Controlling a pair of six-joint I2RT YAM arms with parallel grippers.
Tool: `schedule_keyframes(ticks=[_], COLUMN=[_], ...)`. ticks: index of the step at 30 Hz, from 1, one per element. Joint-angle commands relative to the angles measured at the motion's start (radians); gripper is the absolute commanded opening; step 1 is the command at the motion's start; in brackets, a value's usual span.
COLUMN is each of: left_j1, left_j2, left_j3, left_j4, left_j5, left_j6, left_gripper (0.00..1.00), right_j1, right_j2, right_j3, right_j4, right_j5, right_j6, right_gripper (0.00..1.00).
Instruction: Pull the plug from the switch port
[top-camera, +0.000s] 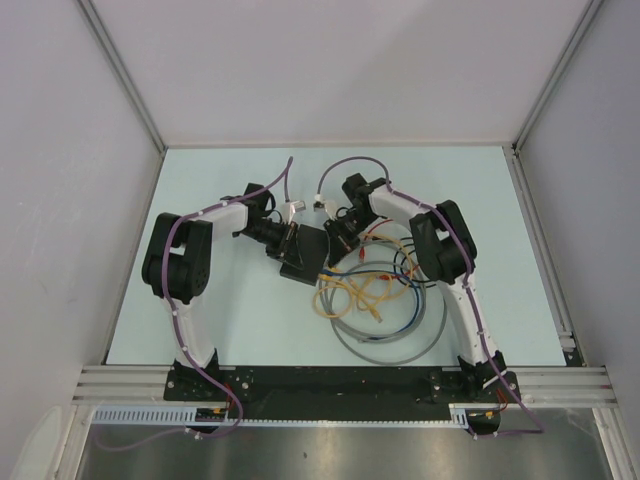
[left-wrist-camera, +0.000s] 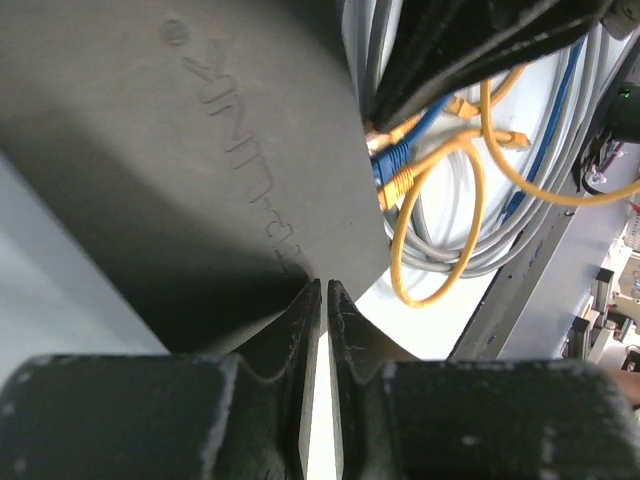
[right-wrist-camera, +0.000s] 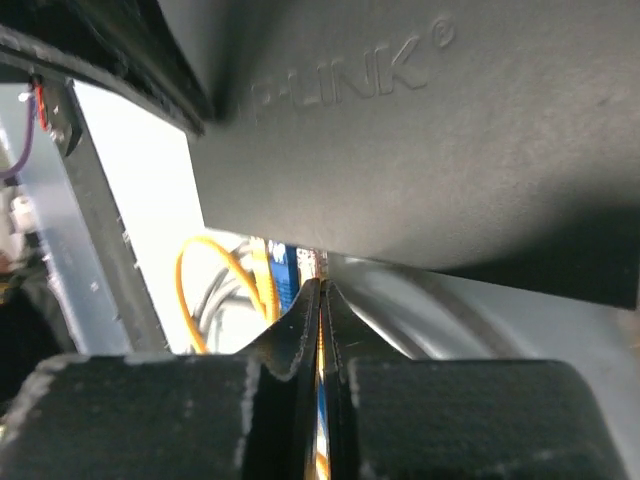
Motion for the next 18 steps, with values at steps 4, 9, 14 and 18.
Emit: schedule_keyframes(ticks=[4,9,14,18], left_j1=[-0.004,-0.004,-0.004,-0.004], left_j2=[0.002,0.001,-0.012,-0.025], left_j3=[-0.004,-0.007,0.001,0.010], left_j4=[0.020,0.017,0.011,0.011], left_j5=[-0.103,-0.100,-0.098,-0.100], left_j6=[0.056,0.064,0.071,0.074], left_gripper=[0.15,0.15,0.16,0.17], right_j1=[-0.023,-0.028,-0.057,-0.094], right_j2=[0.038,0.056,-0.018,-0.194], right_j3=[-0.040,0.005,-0.024,-0.099], right_j4=[-0.084,-0.089,-0.090,-0.032], right_j5=[-0.034,-0.023,0.012,0.060], right_j6=[-0.008,0.001,-0.009,-0.005], right_gripper=[0.21,0.40,0.47,0.50])
